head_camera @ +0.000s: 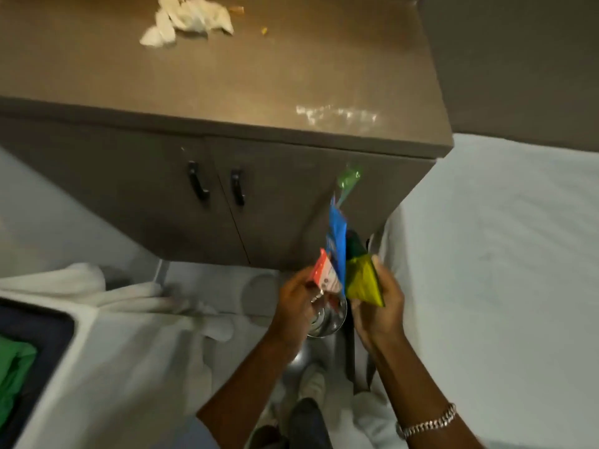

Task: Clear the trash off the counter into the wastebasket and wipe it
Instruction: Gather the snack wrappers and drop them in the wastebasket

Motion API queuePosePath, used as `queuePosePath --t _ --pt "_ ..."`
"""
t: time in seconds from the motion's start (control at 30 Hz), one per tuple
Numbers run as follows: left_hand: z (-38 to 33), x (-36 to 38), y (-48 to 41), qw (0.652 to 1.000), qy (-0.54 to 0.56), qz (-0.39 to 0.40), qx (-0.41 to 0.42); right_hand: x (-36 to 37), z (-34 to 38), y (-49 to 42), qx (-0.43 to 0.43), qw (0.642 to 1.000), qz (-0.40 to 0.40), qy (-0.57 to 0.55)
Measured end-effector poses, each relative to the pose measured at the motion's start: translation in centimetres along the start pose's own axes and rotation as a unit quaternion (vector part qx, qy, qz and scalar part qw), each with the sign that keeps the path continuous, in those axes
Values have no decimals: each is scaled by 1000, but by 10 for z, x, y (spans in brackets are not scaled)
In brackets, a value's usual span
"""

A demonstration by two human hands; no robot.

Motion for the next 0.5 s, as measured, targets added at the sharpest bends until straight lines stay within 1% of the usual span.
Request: queuePosePath --t 0.07,0.1,0.13,0.17,0.23,0.27,0.3,0.37,0.4,0.43,0.5 --pt "62 -34 -28 991 18 -79 -105 -38 -57 -12 61 998 -14 33" --pt "92 -50 -45 983 16 -105 -147 -57 -89 -24 84 995 -19 57" --pt "118 -65 -63 978 1 -119 -171 -74 -118 -37 101 991 -27 82" --pt "137 -81 -83 977 -37 -123 -173 -90 -145 -52 112 987 -35 106" --pt "163 -107 -120 973 -133 -105 -155 -116 -195 -81 137 980 -50 134" --pt "175 -119 -138 965 -205 -84 -144 -129 -218 -94 146 978 -55 141" --pt "189 -131 -155 945 -292 -60 -134 -143 -239 -106 155 975 -63 144" --pt "215 -152 -179 889 -437 -9 -139 -172 -274 -120 176 972 -92 127" --pt "226 -163 -185 866 -478 5 -146 -185 -284 -122 185 970 -111 116" --pt "235 -173 -186 853 -499 13 -153 -197 -291 -122 188 968 -125 107" --pt "241 -187 -181 836 -525 8 -162 -209 -289 -119 186 966 -143 112"
Point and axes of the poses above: each hand's wrist, its own y-axis away from the middle knuckle, its own x-axis out of the palm, z = x × y, the point moved 10 cm from there along -y, towards the middle knuckle, and after that the axes turned 4 degrees about y, right-handed, at the moved point
